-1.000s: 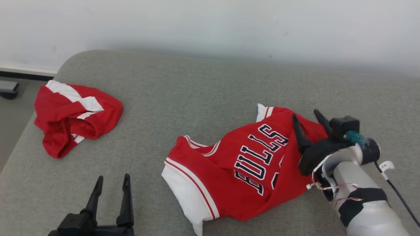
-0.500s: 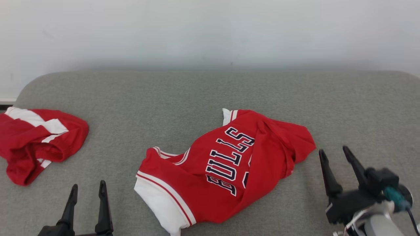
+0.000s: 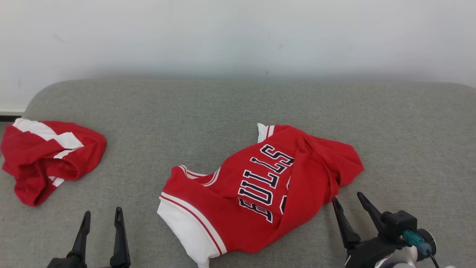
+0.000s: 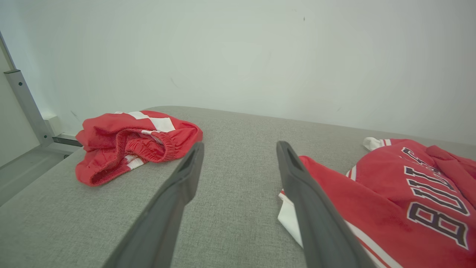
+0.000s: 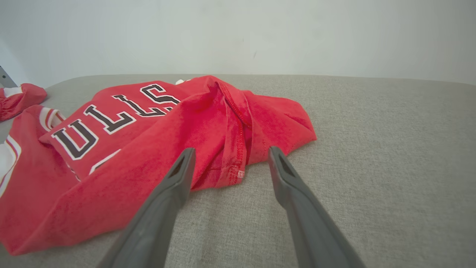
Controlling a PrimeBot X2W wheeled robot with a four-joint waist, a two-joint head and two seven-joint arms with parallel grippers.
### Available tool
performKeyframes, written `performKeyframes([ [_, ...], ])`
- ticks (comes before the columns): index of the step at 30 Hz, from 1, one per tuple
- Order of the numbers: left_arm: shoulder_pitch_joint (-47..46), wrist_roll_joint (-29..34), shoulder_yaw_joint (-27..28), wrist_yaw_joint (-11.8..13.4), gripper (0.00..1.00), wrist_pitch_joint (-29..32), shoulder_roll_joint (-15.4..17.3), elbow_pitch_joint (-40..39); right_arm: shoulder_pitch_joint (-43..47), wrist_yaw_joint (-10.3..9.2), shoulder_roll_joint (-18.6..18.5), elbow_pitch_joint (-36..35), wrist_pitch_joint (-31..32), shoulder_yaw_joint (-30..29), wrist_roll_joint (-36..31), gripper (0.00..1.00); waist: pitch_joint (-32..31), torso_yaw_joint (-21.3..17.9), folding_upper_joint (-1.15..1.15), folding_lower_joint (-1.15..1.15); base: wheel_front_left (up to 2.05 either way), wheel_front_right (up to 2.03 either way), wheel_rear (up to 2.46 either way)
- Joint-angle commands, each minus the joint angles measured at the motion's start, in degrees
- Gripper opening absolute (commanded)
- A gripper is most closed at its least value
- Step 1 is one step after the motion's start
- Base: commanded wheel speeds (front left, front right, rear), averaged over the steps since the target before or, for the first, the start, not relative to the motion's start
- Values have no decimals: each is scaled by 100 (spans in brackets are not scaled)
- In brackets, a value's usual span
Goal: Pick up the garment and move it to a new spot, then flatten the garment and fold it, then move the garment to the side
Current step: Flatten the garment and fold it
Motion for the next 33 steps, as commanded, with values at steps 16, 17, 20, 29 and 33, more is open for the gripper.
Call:
performKeyframes([
  [16,-72,2,-23,-26,100,-19,-6,68,-855,-13,2,1652,-96,-27,-369,0,143,548,0,0,0,0,0],
  [17,-71,2,-21,-25,100,-19,-5,66,-884,-13,20,1712,-103,-43,-373,0,144,550,0,0,0,0,0],
  [20,-33,11,26,1,100,-19,-5,74,-925,-13,35,1793,-104,-110,-353,0,102,502,0,0,0,0,0],
  [29,219,-113,11,49,100,-19,-4,113,-88,-13,-76,275,-100,46,235,0,-172,-58,0,0,0,0,0],
  [33,205,-177,-32,39,100,-19,-6,152,389,-13,-434,-514,-100,274,651,0,-183,-321,0,0,0,0,0],
])
